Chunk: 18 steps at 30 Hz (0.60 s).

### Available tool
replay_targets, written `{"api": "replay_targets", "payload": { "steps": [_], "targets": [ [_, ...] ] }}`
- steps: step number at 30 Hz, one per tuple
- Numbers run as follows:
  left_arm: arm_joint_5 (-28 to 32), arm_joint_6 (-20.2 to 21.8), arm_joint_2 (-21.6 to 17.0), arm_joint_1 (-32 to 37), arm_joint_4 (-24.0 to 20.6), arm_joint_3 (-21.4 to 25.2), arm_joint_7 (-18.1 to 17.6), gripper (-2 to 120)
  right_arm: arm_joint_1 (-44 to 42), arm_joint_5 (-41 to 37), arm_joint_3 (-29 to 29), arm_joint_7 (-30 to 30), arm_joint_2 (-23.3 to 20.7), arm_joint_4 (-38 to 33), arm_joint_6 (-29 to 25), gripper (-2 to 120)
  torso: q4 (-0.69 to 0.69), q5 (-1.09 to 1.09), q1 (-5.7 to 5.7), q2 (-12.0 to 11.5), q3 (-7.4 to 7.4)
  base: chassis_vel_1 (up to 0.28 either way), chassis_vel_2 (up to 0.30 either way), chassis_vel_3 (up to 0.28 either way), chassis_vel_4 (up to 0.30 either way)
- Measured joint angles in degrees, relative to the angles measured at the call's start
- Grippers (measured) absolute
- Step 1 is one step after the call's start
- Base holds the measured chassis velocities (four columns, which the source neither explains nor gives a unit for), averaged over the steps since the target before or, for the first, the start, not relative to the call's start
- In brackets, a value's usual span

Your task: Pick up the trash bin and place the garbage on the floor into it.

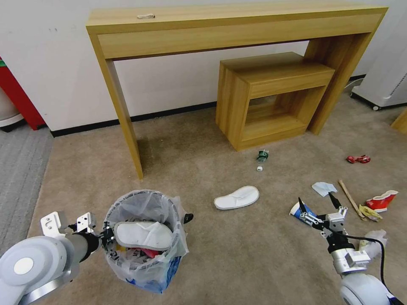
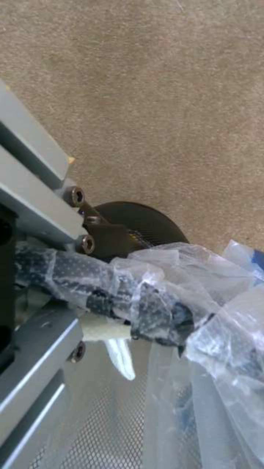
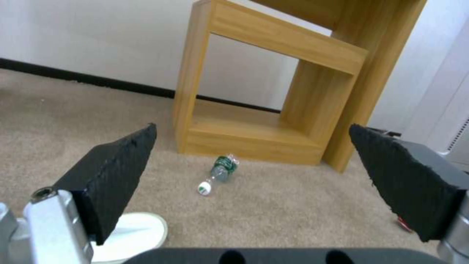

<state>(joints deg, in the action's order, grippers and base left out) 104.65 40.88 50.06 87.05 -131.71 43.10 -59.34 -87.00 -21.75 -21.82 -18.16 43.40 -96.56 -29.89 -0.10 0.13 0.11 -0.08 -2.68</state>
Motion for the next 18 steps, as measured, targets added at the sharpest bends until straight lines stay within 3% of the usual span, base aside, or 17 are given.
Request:
{"api": "replay_targets", "payload": {
  "steps": [18],
  "targets": [
    [-0.3, 0.0, 0.0, 0.0, 0.0, 0.1, 0.4, 0, 0.0, 0.4, 0.0, 0.0, 0.1, 0.6, 0.0, 100, 0.00, 0.00, 0.00, 0.0, 0.00, -0.052, 0.046, 0.047, -0.044]
  ]
}}
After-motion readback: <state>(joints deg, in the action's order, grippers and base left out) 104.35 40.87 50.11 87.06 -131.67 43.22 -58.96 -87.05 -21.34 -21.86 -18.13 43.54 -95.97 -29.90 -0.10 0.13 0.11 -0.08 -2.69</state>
